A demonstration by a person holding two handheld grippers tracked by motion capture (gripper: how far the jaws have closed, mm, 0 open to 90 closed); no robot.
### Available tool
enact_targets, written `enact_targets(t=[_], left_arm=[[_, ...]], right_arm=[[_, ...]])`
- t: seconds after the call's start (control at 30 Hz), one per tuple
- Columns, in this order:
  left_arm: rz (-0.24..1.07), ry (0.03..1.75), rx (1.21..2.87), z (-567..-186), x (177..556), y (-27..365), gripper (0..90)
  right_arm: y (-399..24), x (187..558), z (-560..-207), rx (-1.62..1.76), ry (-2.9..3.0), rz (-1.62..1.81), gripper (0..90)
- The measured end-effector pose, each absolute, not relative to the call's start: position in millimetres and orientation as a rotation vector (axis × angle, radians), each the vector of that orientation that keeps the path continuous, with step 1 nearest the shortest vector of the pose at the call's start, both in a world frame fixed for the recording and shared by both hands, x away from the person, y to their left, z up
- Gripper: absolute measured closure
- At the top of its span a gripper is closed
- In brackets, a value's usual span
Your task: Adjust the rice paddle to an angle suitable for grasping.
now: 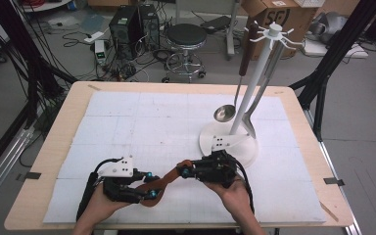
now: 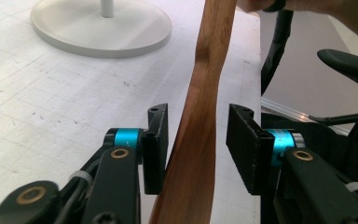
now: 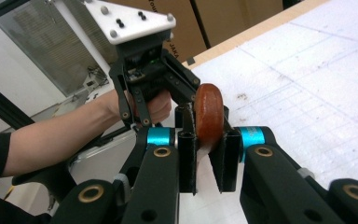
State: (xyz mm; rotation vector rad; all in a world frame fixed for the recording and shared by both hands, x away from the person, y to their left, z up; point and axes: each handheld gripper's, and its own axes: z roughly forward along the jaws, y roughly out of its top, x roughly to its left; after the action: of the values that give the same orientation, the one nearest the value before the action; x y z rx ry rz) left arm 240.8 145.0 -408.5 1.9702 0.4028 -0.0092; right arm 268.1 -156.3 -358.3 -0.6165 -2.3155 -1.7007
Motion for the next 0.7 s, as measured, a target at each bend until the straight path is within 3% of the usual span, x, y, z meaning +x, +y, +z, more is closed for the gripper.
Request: enact_targets(t=[0.47,0.7], left_arm=[[-0.012,0.4,1.977,-413,241,146,72.1],[-0.009,0.376,1.981,-412,241,148,78.1]], right_arm=[[-155,267,-347,-0.591,-2.329,-1.74,82.2],[-152,267,-358,-0.623,-2.313,-1.745,76.5]])
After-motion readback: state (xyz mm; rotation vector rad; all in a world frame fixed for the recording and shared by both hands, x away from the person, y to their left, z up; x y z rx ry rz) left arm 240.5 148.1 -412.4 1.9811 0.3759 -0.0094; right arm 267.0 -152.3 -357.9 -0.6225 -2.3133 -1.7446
